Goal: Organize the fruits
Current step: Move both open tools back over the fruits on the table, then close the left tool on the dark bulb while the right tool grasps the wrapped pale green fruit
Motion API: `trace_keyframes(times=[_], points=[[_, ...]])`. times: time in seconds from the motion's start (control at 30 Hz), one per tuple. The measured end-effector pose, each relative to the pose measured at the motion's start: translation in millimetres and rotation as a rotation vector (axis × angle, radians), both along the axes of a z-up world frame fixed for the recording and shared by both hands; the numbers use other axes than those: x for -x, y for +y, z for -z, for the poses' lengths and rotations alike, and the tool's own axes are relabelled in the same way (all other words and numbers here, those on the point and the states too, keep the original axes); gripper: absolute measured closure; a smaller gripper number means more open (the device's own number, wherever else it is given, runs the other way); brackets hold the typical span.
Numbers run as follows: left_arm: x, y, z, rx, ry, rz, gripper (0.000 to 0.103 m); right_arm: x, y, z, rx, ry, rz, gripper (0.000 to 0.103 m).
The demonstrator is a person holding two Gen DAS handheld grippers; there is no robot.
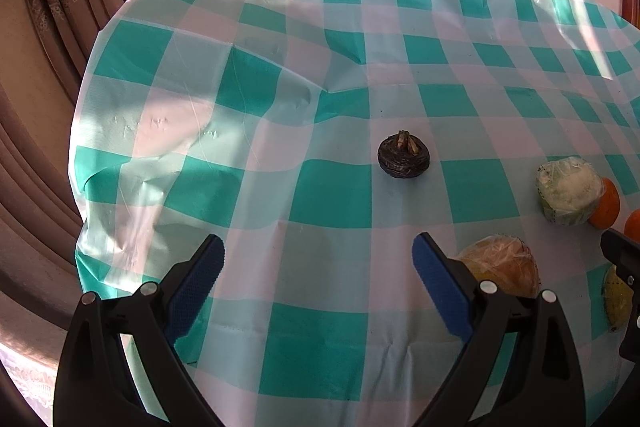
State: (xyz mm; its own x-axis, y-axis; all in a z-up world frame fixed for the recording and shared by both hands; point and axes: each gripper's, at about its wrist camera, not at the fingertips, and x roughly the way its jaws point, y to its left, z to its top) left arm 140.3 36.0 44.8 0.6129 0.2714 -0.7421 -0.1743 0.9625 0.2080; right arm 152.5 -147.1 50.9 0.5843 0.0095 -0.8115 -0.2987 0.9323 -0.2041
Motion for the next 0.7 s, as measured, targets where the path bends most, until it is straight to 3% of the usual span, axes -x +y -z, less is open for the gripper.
trace_keyframes(times=[0.27, 0.47, 0.7], points=[[-12, 5, 14, 0.011, 0.023, -0.003, 0.008, -13, -6, 17, -0.005, 0.029, 0.021, 0.017], [-23, 13, 8, 0.163, -0.015, 0.059, 0.008, -23, -19, 20, -0.029, 0.021, 0.049, 0.017], [-54, 2, 0, 0.200, -0.021, 0.149, 0.018, -28, -25, 24, -0.073, 0.039, 0.036, 0.017]])
